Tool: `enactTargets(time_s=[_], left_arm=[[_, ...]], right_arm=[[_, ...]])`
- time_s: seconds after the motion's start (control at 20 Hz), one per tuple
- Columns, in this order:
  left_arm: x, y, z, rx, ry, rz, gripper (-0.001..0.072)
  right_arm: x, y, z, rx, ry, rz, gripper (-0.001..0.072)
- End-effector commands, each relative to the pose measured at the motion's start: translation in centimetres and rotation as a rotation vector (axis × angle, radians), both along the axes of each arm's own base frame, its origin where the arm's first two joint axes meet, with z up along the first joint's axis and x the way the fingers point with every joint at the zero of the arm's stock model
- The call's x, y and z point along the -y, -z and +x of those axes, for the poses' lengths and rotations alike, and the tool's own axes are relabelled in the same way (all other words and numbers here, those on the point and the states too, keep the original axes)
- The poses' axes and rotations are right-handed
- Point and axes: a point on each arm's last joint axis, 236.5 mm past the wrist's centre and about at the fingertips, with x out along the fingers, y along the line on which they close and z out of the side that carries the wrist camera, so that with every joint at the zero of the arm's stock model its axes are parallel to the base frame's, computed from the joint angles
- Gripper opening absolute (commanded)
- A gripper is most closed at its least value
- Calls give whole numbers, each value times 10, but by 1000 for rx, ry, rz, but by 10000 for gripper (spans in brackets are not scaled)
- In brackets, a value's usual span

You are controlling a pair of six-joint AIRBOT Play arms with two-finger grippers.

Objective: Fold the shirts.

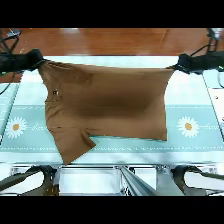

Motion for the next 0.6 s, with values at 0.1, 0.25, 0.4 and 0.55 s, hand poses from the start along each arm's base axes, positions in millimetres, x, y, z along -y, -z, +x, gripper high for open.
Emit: enactTargets(time_s=[0.1,0.25,0.4,0.55], left_arm=[[12,62,35,-95,-101,-188,26],[18,77,10,-171,74,-90,26],[12,93,-25,-302,179,-96,26],[-5,106,-55,-390,260,-67,26]], right_arm=[[-4,50,43,-121,30,87,31],[-19,55,16,-189,-121,83,32],[-6,74,-24,-341,-206,-13,32],[4,82,-42,-426,-212,-55,32]])
